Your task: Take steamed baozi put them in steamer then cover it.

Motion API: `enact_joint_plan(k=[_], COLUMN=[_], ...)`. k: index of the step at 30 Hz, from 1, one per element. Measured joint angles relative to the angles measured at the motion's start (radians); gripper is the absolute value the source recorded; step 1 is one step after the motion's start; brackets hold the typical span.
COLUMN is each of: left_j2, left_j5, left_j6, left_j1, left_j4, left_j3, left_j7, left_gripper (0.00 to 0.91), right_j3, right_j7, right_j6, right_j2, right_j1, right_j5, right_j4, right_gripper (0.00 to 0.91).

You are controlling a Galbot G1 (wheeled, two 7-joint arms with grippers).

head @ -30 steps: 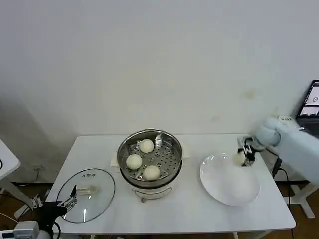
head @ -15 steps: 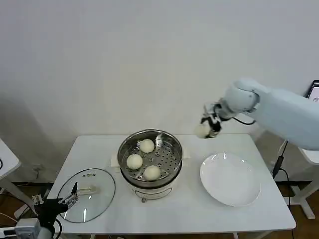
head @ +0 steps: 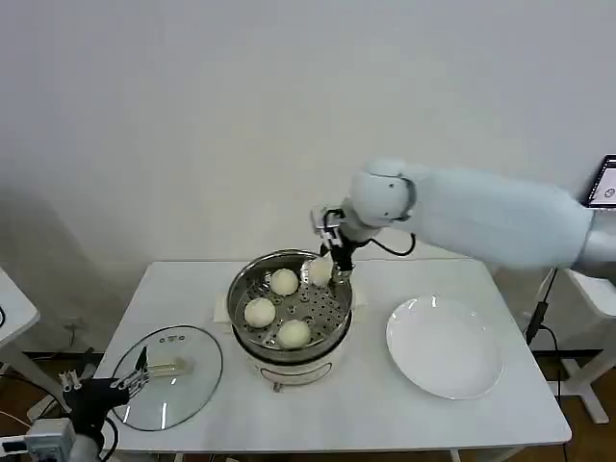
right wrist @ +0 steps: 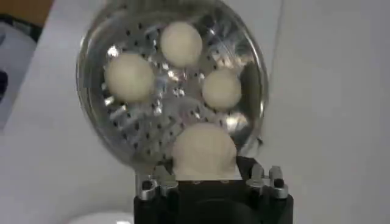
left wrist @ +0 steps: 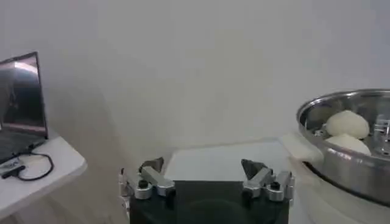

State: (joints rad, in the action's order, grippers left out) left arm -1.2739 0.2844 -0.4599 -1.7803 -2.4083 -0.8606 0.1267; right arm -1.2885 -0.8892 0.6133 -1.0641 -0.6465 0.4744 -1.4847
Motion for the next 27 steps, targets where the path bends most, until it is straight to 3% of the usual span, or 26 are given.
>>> enact_joint_plan(k=[10, 27], left_j2=[0.005, 0.010], left_j5=[0.007, 0.015], left_j6=[0.000, 0.000], left_j1=[0.000, 0.001], left_j4=[0.000, 0.007], left_j3=[-0.007, -0.022], left_j7=[-0.002, -0.003], left_gripper=[0.907, 0.907], right_j3=[-0.008, 0.007], right_j7=[0.020, 0.008], right_j6=[0.029, 0.021], right_j2=[-0.075, -0.141], right_j1=[0.062, 0.166], right_j5=[0.015, -0.099], right_j4=[0.074, 0.191], right_gripper=[0.705, 0.705])
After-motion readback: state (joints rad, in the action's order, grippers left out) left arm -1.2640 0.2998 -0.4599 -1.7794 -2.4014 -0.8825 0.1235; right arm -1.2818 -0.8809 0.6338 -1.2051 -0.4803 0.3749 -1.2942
